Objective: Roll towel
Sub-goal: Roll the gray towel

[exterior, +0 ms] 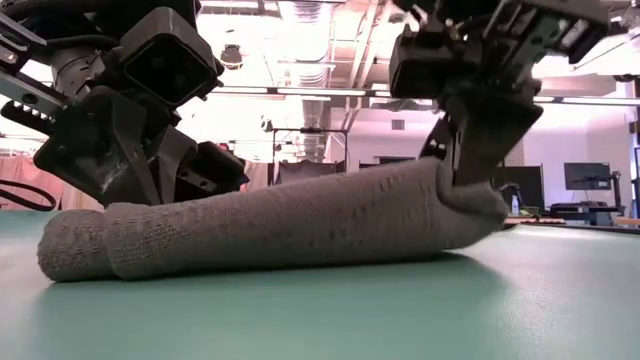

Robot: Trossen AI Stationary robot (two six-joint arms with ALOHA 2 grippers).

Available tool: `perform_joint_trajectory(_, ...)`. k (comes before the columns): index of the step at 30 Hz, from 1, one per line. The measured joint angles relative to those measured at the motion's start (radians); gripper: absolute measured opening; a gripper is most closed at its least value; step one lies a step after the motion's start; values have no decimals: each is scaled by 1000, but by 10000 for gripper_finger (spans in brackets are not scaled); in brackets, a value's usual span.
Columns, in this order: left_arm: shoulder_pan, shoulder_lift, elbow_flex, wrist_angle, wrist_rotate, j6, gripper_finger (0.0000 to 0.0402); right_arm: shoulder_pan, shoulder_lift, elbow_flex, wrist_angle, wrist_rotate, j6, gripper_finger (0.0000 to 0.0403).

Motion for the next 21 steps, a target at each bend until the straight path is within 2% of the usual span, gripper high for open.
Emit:
perform_joint_trajectory(10,-3,0,2,65,-39,-51,0,-32,-35,1,-69,-1,41,21)
perform_joint_trajectory(13,-29,-4,1,126,-126,-1,0,-42,-32,1,-88,0,42,21)
perform_joint_trajectory(16,-50,-41,6,114,-214,106,0,-40,-32,1,-107,5,39,21)
perform_joint_trajectory(21,-67,-82,27,76,-445,277,0,-39,-32,1,-124,4,35,21)
